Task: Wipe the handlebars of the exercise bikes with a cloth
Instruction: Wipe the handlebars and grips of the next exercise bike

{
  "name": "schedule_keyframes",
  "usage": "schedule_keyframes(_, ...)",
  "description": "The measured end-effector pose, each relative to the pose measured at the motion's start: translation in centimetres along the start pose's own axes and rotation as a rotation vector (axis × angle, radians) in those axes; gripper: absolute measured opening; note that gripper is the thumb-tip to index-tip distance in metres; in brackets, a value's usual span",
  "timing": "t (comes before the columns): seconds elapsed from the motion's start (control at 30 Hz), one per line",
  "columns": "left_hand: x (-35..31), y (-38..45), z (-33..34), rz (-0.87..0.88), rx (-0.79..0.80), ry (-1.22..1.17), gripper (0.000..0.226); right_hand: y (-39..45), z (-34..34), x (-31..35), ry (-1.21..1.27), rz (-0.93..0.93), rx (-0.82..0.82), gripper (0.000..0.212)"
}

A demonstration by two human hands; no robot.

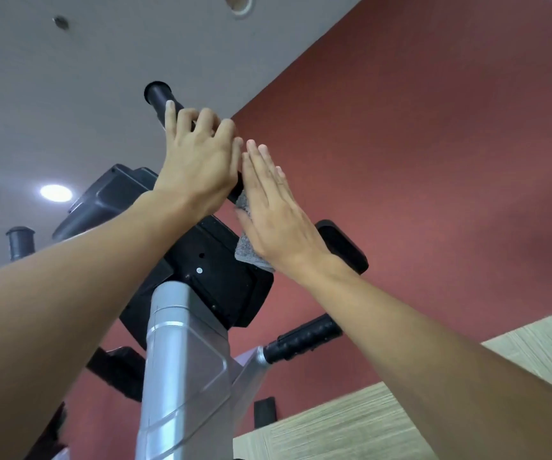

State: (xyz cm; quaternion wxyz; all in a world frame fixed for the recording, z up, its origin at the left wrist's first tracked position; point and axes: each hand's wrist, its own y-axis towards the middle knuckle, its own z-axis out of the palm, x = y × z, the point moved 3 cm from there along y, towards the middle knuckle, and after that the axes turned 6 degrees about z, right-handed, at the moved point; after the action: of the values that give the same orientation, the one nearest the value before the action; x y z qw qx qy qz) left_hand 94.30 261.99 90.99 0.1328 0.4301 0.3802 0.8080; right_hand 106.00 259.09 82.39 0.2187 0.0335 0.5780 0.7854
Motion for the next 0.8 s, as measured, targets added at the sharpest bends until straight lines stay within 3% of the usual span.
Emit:
schedule_keyframes(0.17,-0.3,-0.1,-0.5,0.050,0.085,0.054,0.061,-5.7,1.0,-4.9,-0.190,-0.043,-0.069,0.072)
schedule_keyframes(0.3,-0.6,0.1,-1.1,0.075,0.167,0.044,0.062,-9.9,1.7,-8.4,-0.136,0.090,-0.006,0.083)
schedule_keyframes(0.43,-0.7,0.2,-1.4,0.072,0.216,0.083,0.069,-10.1,1.1,-8.2,-0.078,0.187,0.082,0.078)
schedule_keyframes(0.67,-1.9,1.4,-2.8,0.198,0.525,0.229,0.077,-4.0,-2.0,-5.4,0.021,0.093,0.388,0.072)
schedule_keyframes(0.8,-5.0,2.5,-2.4,0.228,0.637,0.430,0.066,-6.3,-3.9,-8.9,0.039,0.250,0.598,0.070)
